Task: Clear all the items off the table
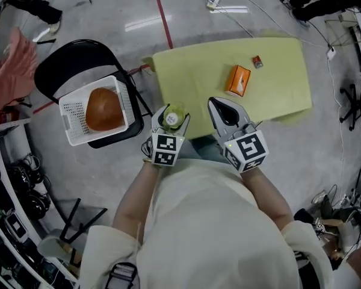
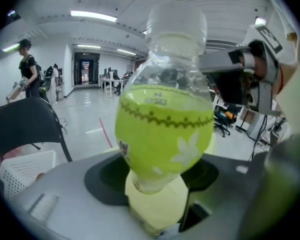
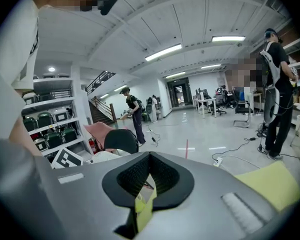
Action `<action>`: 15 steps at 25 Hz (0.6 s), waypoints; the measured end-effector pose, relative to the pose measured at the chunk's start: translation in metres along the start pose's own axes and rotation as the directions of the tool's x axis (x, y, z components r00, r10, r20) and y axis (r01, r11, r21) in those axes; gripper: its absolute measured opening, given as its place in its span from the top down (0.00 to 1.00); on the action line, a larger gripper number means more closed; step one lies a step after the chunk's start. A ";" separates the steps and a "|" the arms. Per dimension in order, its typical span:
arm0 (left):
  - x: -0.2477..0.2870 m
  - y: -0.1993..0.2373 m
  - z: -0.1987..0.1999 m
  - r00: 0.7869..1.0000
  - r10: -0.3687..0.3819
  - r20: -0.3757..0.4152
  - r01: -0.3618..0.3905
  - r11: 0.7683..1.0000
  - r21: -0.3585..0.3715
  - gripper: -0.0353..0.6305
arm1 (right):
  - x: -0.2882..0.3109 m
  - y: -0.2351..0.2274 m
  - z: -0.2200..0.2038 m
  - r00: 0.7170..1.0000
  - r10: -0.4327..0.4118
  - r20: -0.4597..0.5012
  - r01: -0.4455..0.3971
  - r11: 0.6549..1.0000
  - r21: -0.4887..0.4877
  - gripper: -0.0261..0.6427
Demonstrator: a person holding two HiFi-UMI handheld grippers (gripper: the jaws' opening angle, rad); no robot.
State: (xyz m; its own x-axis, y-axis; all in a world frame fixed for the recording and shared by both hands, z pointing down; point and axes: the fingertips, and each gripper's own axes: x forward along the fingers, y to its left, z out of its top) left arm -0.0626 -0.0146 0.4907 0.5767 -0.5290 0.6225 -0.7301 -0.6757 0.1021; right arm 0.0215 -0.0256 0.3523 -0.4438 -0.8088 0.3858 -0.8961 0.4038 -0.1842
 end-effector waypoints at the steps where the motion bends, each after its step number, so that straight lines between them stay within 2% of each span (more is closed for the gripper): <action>1: -0.007 0.009 0.001 1.000 0.015 0.003 -0.015 1.000 -0.016 0.51 | 0.005 0.007 0.002 1.000 0.010 0.000 -0.010 1.000 -0.006 0.97; 9: -0.046 0.077 0.007 0.993 0.111 0.032 -0.107 0.989 -0.105 0.51 | 0.046 0.050 0.017 0.997 0.082 -0.008 -0.082 0.996 -0.047 0.97; 15: -0.068 0.119 0.005 0.985 0.170 0.043 -0.160 0.972 -0.175 0.51 | 0.072 0.078 0.018 0.992 0.122 -0.035 -0.124 0.990 -0.060 0.97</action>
State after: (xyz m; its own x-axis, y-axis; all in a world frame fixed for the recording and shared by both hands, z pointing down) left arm -0.1870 -0.0611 0.4566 0.4598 -0.6576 0.5969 -0.8655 -0.4823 0.1353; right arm -0.0803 -0.0602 0.3492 -0.5496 -0.7379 0.3917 -0.8320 0.5260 -0.1765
